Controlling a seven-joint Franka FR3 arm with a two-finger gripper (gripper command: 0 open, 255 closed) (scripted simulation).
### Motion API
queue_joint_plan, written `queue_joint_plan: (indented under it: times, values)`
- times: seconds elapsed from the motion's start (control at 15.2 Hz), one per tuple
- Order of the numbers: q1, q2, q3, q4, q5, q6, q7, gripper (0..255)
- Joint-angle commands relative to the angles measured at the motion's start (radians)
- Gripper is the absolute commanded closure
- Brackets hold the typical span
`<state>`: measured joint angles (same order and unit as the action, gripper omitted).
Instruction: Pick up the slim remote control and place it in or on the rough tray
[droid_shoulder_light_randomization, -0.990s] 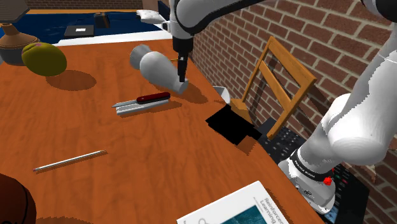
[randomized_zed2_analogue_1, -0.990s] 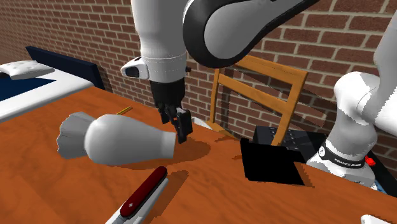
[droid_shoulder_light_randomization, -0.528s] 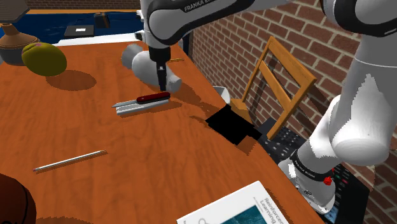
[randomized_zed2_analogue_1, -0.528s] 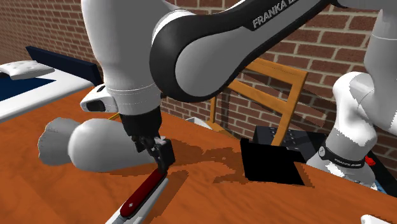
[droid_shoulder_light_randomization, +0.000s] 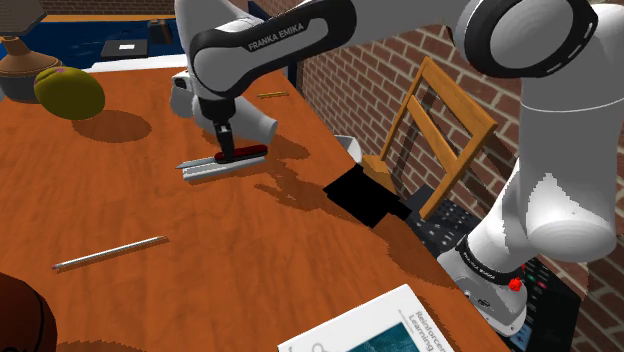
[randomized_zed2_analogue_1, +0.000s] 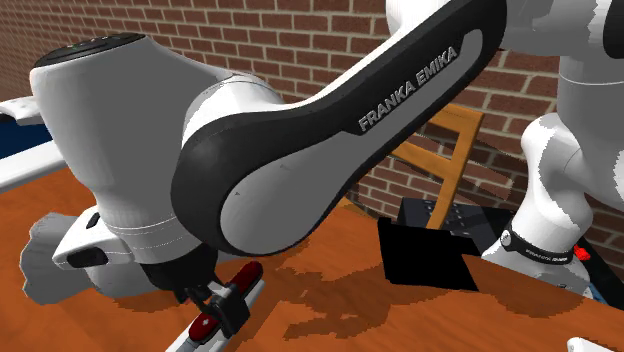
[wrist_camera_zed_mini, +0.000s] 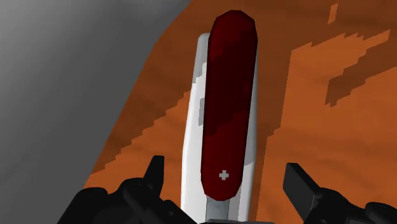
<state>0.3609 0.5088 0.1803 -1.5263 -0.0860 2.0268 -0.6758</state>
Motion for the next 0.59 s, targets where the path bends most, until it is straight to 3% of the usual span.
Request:
queue_joint_plan:
  times: [0.0, 0.53]
  values:
    - [0.005, 0.023, 0.001, 0.008, -0.005, 0.014, -0.003, 0]
    - [0.005, 0.052, -0.001, -0.022, -0.012, 0.074, 0.001, 0]
